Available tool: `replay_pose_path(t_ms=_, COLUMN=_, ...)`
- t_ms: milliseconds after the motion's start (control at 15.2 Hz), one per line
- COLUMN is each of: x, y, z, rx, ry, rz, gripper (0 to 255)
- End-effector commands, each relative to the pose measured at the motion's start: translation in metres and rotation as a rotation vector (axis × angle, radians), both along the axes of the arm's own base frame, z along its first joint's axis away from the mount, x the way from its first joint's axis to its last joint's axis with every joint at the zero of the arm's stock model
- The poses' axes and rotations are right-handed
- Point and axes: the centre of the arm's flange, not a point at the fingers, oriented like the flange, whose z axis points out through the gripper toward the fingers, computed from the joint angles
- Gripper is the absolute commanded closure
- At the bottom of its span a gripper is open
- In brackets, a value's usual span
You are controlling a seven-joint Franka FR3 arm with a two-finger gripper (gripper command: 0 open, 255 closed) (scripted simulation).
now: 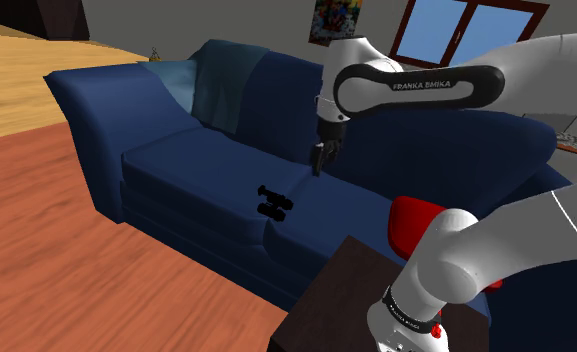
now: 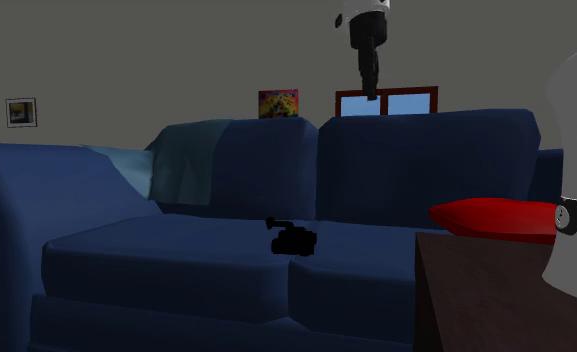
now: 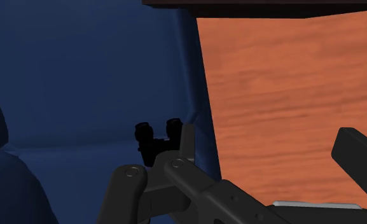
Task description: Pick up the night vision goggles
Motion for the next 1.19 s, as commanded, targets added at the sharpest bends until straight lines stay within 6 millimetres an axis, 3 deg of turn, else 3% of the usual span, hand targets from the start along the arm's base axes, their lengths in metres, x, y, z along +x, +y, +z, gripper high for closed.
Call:
replay_pose_path(t_ms=0, x=0.012, y=-0.012, z=-0.022, rx=0.005, ry=-0.008, rz=0.012, gripper=0)
replay_pose_path(t_ms=1122, x=0.132, y=-0.112, z=-0.18, rx=0.051, ry=-0.055, rz=0.102, gripper=0)
